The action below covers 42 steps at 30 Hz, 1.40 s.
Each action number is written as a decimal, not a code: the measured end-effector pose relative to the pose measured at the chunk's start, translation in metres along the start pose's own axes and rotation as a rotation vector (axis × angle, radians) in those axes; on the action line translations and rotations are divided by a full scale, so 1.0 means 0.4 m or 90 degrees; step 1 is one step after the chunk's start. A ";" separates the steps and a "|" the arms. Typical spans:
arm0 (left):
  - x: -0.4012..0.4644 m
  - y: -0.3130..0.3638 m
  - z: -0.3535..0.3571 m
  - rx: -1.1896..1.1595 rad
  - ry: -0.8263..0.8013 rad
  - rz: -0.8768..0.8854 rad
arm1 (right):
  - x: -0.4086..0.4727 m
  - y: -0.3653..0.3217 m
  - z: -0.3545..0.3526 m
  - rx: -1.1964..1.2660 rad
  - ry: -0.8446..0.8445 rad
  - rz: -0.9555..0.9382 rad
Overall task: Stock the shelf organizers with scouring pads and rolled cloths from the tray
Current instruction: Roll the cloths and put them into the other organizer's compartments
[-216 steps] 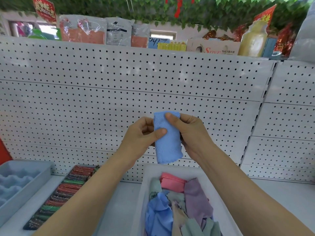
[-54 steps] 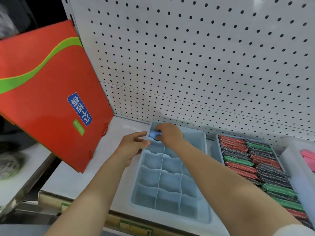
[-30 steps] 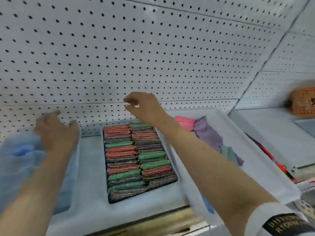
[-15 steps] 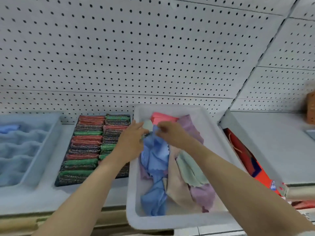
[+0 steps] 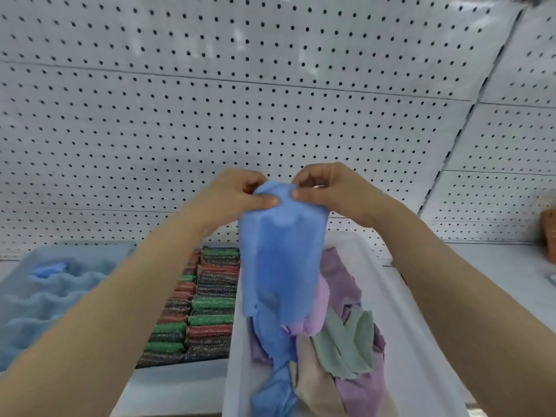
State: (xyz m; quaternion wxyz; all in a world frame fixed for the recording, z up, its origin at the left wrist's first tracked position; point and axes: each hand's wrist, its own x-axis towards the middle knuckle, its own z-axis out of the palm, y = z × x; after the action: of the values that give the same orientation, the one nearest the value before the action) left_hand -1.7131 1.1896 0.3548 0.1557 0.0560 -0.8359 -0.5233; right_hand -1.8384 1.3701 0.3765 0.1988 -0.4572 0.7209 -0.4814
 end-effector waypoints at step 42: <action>-0.013 0.200 -0.132 -0.239 0.244 -0.112 | 0.062 -0.241 0.125 -0.361 0.252 -0.149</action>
State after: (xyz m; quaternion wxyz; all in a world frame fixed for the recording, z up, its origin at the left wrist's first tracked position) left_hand -1.6858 1.1815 0.4464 0.2725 0.1966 -0.6719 -0.6601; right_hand -1.7696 1.3118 0.4418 -0.1358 -0.4716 0.7928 -0.3613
